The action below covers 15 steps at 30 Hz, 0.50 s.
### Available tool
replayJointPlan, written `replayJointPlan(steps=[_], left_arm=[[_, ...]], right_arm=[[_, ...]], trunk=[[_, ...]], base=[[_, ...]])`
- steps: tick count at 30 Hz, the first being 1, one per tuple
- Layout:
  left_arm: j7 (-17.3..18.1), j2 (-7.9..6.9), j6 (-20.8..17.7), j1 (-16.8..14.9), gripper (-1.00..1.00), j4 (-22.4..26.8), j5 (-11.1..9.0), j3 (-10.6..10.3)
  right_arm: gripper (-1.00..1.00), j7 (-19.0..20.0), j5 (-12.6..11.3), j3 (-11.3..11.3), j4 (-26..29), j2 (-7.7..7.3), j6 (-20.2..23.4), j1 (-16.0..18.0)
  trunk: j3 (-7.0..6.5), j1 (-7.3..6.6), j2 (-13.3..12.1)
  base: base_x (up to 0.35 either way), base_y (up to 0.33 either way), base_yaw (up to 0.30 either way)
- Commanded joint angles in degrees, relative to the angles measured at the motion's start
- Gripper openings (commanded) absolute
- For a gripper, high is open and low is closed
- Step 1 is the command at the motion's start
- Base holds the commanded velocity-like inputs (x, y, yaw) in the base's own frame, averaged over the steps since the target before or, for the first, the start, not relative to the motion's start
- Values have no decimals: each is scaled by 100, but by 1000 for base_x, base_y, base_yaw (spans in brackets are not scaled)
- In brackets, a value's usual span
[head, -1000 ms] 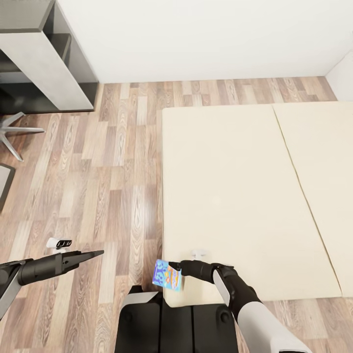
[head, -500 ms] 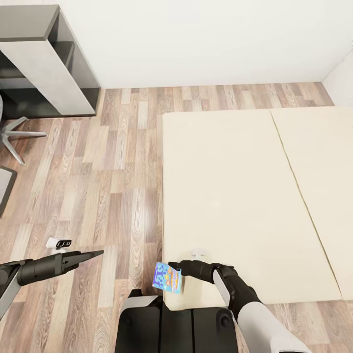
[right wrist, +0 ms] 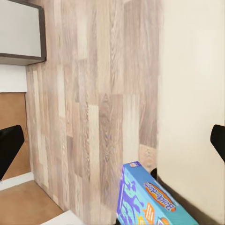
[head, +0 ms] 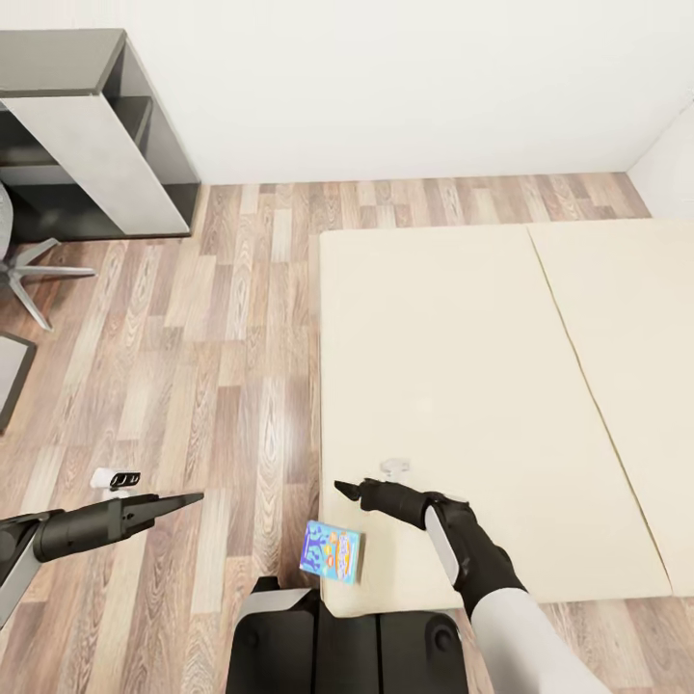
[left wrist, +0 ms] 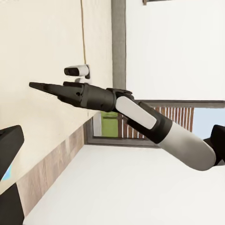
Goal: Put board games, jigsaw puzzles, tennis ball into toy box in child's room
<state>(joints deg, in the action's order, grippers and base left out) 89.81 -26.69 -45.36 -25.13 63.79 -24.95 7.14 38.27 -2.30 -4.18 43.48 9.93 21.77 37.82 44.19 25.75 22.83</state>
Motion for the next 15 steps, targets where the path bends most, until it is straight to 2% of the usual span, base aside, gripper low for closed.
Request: replayJointPlan(steps=[1,10,15], left_arm=[[19,-2,-61,-1,100,-6,-1,-2],[19,-16,-42,0,100,-266,26,-2],[19,-118,27,0,100,-464,32,-2]], right_arm=[[100,74,-23,-27,45,7,73,-10],[100,559,-31,-36,222,7,203,-115],[100,853,-39,-75,273,7,431,-278]], trunk=[[-3,4,8],[-78,4,8],[-88,4,8]], base=[[0,0,0],[0,0,0],[0,0,0]])
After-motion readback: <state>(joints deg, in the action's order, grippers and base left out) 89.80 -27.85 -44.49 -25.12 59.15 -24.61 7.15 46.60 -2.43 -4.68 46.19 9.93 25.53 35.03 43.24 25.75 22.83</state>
